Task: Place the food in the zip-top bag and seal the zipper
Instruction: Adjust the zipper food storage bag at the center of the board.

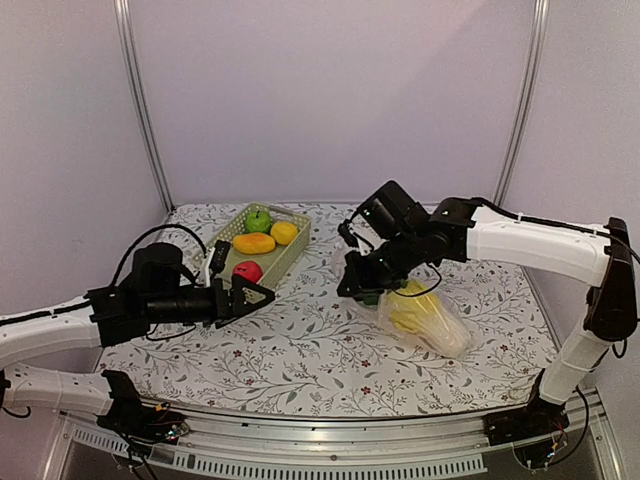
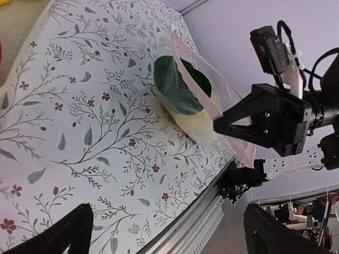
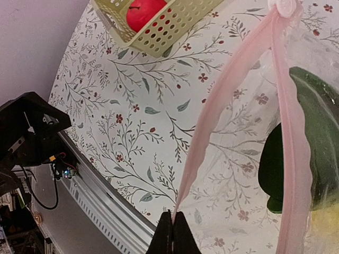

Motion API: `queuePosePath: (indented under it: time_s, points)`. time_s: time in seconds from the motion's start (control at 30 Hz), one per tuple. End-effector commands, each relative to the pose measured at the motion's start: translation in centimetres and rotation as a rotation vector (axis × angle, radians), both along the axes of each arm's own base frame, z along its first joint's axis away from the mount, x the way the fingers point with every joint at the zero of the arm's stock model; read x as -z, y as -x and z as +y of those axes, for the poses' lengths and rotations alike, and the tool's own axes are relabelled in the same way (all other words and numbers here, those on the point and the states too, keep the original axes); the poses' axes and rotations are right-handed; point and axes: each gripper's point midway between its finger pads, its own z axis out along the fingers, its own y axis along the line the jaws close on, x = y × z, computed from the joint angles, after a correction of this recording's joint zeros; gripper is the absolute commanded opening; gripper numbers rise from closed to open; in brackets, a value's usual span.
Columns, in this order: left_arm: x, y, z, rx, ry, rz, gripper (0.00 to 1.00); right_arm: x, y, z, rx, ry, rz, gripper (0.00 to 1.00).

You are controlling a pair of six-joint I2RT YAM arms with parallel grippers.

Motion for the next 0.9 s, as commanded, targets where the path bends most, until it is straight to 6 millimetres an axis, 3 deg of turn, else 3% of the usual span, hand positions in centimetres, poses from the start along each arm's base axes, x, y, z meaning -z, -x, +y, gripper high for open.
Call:
queuePosePath:
  time_s: [0.0, 0.13, 0.27, 0.53, 0.87]
  points:
    - [-0.5, -1.5, -0.5, -0.059, 0.074, 0.002, 1.00, 0.0, 0.4, 4.9, -0.007, -0.030, -0.045, 0.00]
    - [0.5, -2.5, -1.2, -0.080, 0.048, 0.021, 1.00, 0.7, 1.9, 7.3, -0.042, -0.030, -0.040, 0.00]
    - [2.1, -3.5, -1.8, -0.099, 0.006, 0.054, 0.97, 1.3, 2.9, 8.3, -0.058, -0.028, -0.031, 0.00]
    - [3.0, -4.4, -4.3, -0.049, 0.031, 0.088, 0.76, 2.1, 3.7, 8.6, -0.076, -0.004, -0.027, 0.00]
    - [3.0, -5.2, -5.3, -0.049, 0.057, 0.089, 0.74, 2.6, 4.2, 8.4, -0.098, 0.029, -0.034, 0.00]
